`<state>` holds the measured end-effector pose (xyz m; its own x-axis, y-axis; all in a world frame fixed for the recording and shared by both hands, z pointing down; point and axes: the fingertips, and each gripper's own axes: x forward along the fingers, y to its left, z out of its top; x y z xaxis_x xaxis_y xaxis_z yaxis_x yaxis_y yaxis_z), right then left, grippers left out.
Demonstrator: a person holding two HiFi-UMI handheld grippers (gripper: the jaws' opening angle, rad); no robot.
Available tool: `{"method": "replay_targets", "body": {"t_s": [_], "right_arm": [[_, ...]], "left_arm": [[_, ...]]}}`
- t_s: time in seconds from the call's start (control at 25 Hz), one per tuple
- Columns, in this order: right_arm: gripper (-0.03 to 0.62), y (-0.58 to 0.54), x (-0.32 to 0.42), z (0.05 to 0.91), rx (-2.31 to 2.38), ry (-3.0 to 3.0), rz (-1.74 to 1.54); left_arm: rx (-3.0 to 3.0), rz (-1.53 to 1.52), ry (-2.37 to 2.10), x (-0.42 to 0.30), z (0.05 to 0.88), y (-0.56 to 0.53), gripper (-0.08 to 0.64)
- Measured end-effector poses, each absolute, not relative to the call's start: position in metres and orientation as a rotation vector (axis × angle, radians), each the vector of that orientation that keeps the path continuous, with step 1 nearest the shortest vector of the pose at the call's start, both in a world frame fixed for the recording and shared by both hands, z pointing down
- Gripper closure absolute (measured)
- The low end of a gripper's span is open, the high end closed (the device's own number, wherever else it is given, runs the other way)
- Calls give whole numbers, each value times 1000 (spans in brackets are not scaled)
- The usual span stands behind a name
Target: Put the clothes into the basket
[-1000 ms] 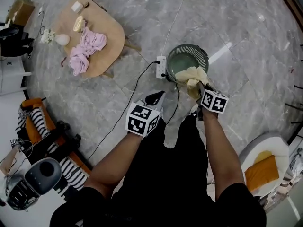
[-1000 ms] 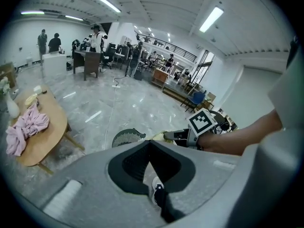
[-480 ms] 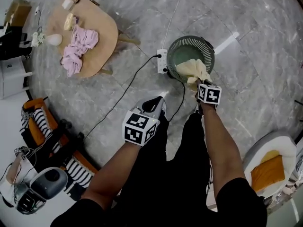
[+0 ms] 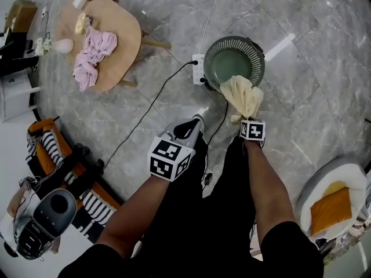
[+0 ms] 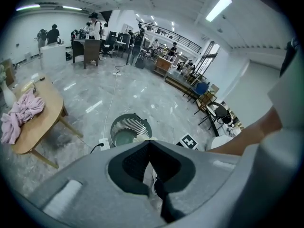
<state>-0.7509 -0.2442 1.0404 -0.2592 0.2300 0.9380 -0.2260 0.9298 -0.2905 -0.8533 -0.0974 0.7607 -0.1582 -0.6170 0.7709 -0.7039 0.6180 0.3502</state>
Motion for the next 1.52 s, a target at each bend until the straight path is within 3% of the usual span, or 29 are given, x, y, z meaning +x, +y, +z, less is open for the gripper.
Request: {"method": "replay_targets", "body": {"t_s": [0.12, 0.24, 0.4, 1.16, 1.52], "right_arm": [[534, -242, -748, 1042, -32, -1802, 419], [433, -234, -742, 1047, -66, -1740, 434], [408, -235, -724, 1053, -10, -1612, 463], [408, -258, -728, 934, 76, -1746, 476], [425, -238, -756, 808, 103, -2018, 604]], "left_arm": [[1071, 112, -1847, -848, 759, -100, 560], [1078, 115, -1841, -847, 757, -98, 560], [1087, 105, -1832, -847, 752, -96, 560], [1234, 95, -1871, -867, 674, -88, 560], [1383, 124, -1872, -863, 623, -81, 560]]}}
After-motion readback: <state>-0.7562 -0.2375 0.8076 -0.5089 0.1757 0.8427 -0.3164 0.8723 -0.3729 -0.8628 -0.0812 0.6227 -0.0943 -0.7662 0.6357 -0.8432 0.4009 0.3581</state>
